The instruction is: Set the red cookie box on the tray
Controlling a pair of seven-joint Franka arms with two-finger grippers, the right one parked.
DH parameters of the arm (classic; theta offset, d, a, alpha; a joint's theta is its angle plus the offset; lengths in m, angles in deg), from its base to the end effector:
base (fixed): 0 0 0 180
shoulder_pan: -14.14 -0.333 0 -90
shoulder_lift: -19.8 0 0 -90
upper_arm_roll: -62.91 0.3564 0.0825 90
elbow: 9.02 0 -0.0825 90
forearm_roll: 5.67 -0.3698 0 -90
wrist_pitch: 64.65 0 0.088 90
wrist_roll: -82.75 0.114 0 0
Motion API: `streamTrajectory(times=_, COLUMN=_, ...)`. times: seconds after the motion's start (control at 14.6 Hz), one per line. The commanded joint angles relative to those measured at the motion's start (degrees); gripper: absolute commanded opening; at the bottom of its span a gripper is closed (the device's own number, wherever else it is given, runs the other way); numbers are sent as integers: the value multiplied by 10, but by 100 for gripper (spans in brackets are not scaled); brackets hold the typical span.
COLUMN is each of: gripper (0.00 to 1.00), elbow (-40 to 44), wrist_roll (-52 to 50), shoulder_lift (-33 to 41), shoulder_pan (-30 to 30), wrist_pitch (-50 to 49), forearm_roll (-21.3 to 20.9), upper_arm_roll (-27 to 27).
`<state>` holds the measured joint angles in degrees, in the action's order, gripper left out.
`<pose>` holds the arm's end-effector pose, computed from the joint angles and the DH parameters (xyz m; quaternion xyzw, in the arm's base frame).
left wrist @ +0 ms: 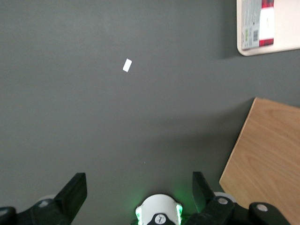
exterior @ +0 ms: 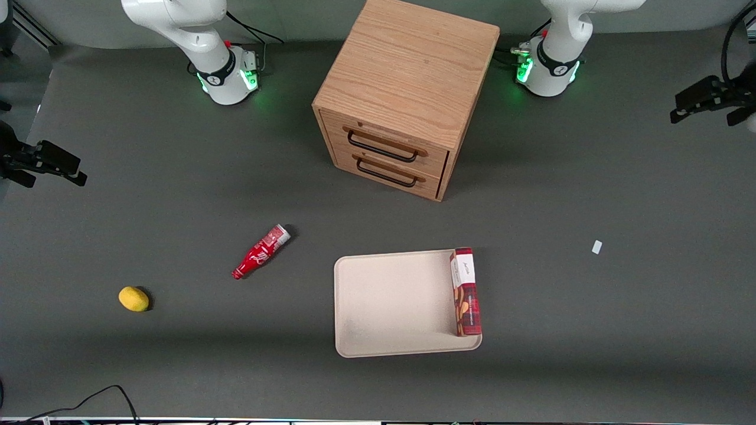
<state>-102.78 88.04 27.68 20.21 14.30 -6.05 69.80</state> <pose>0.4696 0.0128 0.6819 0.9973 -0.0396 -0.0606 0.0081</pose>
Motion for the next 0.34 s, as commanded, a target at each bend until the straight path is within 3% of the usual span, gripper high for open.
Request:
streamTrajectory(times=0.0, gripper=100, elbow=-3, wrist_roll=-4, shoulder_lift=14, shoulder_pan=7, wrist_pitch=-19, forearm_roll=-14, upper_arm_roll=-2)
streamTrajectory(times=0.27, gripper=100, elbow=55, wrist_roll=3, shoulder_lift=-21, shoulder_pan=6, wrist_pitch=-41, forearm_roll=-15, upper_arm_roll=0)
